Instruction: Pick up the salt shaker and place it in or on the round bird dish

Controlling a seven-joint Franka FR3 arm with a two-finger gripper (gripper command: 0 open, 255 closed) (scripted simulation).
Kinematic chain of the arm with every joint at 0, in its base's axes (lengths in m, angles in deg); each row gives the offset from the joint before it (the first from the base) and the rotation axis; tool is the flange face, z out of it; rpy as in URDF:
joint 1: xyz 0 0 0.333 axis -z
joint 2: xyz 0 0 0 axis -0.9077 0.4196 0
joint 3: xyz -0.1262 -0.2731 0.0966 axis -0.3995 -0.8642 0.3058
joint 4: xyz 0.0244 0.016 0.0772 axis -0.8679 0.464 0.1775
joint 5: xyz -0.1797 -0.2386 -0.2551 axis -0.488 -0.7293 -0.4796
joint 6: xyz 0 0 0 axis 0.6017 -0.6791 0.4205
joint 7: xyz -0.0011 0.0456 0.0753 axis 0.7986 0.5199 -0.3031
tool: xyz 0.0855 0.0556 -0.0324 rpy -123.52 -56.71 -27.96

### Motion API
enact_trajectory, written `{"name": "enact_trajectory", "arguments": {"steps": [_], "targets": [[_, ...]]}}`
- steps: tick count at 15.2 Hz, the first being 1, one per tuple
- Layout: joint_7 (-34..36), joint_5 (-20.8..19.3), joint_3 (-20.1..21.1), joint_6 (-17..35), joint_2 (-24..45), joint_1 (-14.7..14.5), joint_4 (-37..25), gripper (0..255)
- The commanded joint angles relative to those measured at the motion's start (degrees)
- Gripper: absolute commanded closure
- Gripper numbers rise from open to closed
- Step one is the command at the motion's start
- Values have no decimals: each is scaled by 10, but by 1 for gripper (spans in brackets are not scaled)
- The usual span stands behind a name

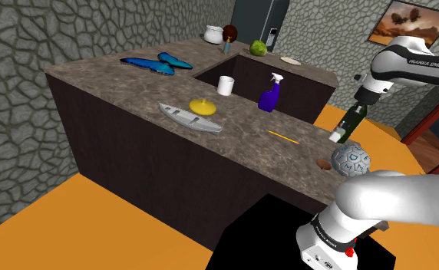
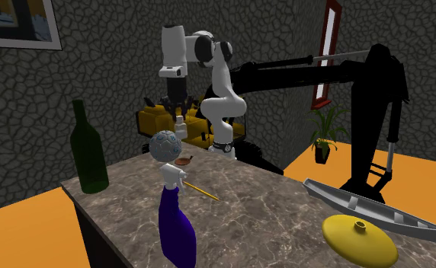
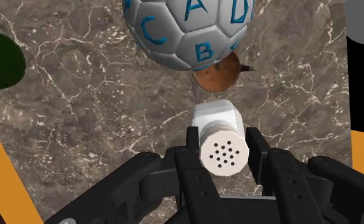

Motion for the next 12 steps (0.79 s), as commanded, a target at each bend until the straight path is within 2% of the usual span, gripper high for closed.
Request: {"name": "enact_trajectory", "arguments": {"steps": [1, 2, 12], "targets": [[-5, -11, 8, -28, -49, 21, 21, 255], [-9, -17, 13, -45, -77, 32, 33, 255], [-5, -41, -14, 30, -74, 42, 105, 255]]}}
